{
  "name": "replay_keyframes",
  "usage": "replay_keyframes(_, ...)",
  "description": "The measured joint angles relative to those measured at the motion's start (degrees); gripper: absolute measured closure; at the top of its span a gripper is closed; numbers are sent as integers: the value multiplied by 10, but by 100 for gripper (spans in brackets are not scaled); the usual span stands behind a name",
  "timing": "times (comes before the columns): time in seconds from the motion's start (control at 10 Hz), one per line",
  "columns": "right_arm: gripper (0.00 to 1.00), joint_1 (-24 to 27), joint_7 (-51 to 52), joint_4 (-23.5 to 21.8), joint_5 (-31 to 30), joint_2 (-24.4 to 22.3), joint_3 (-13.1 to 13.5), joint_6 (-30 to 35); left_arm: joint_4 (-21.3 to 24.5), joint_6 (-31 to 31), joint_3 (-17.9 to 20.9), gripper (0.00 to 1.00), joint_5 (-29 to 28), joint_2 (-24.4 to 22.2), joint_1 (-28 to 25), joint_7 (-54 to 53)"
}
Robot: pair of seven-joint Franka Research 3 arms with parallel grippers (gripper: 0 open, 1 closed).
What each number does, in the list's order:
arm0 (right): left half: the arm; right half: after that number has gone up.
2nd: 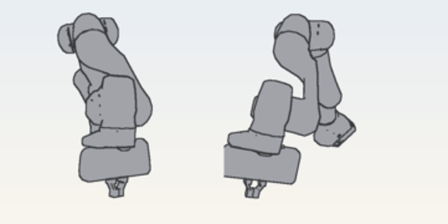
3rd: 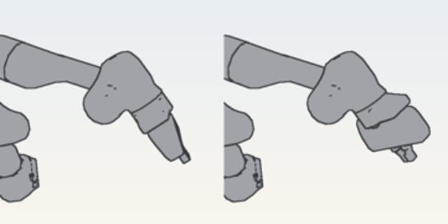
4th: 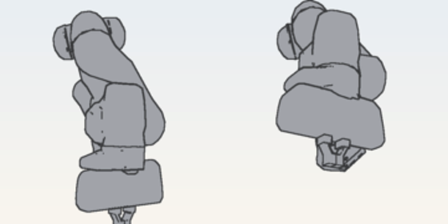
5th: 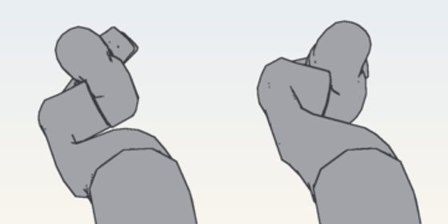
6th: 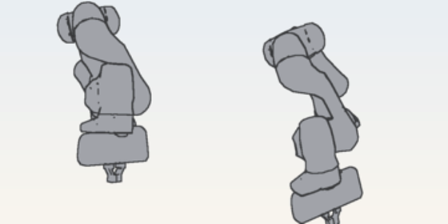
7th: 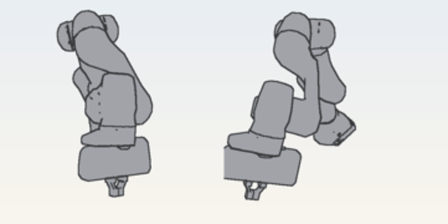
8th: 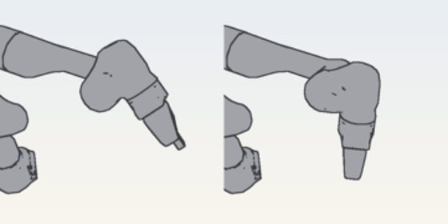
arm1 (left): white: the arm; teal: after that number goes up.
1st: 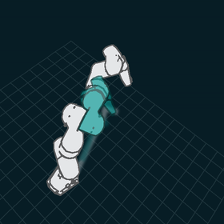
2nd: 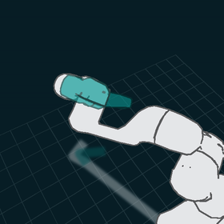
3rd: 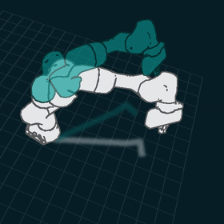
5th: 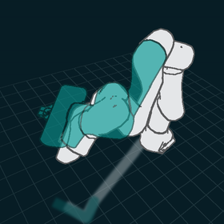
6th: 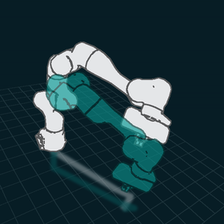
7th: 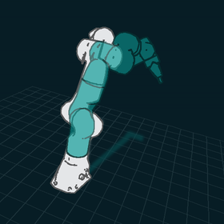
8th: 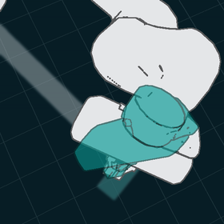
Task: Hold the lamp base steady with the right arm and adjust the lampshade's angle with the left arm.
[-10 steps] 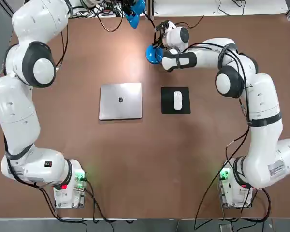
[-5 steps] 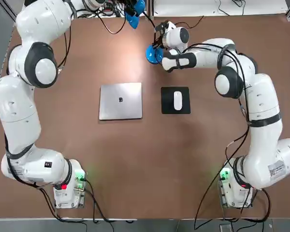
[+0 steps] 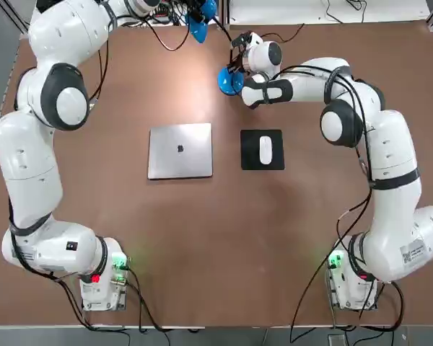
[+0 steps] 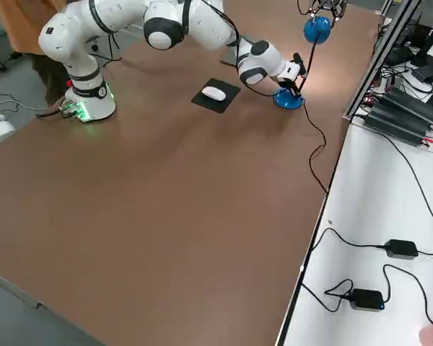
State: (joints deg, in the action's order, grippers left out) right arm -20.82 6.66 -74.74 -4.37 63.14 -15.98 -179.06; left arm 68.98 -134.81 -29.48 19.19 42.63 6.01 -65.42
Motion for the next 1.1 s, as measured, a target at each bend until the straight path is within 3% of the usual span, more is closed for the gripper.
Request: replay_keyframes(1.1, 85, -2, 0, -1, 0, 1, 2, -7, -1, -34, -1, 19, 11, 24, 8, 0)
